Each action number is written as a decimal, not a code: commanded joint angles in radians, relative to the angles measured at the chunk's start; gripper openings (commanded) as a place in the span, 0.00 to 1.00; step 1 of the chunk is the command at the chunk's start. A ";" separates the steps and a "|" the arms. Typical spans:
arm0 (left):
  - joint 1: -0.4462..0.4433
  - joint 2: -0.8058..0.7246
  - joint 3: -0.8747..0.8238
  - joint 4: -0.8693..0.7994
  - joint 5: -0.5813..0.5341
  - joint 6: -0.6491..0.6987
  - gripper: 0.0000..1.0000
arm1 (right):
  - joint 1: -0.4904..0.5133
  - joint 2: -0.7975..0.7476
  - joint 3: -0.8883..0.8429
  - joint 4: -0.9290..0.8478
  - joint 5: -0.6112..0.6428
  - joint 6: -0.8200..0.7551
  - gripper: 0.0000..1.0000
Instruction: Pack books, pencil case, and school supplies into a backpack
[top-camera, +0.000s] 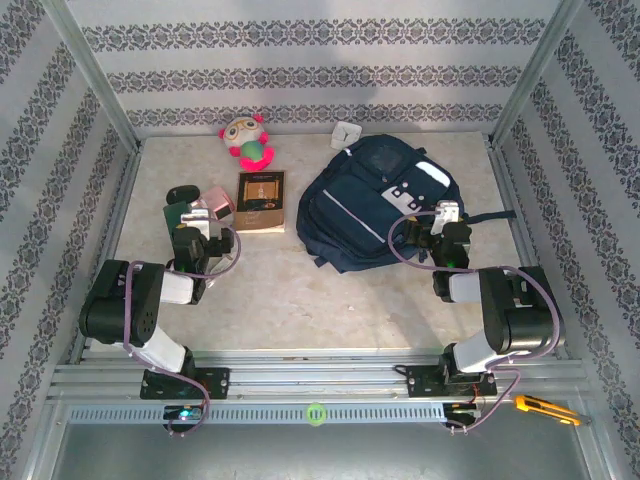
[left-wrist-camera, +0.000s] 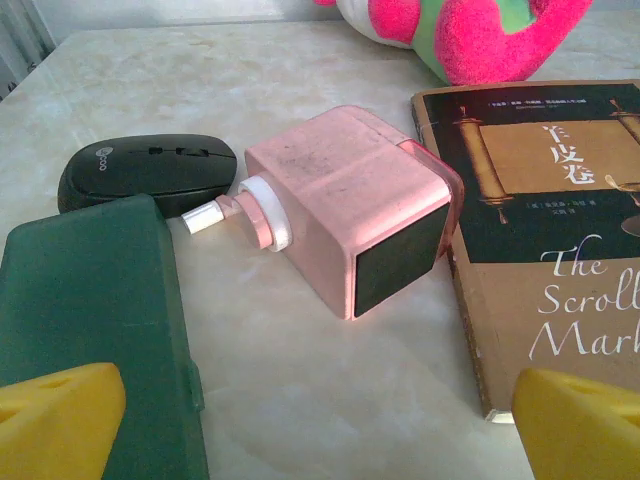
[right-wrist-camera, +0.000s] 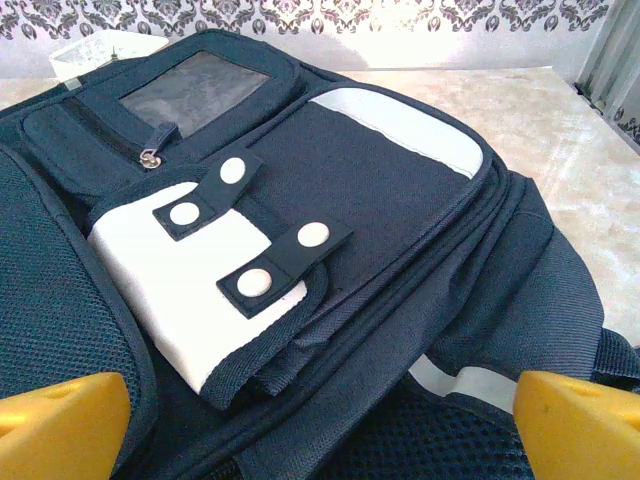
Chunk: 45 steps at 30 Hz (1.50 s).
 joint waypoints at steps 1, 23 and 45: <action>0.014 0.010 0.016 0.050 0.009 0.016 0.99 | -0.009 0.011 0.018 0.029 -0.008 -0.020 0.98; 0.013 0.011 0.017 0.047 0.013 0.016 0.99 | -0.009 0.011 0.017 0.029 -0.007 -0.019 0.98; 0.001 -0.349 0.315 -0.573 0.227 -0.059 0.83 | -0.094 -0.355 0.459 -1.060 -0.232 0.294 0.98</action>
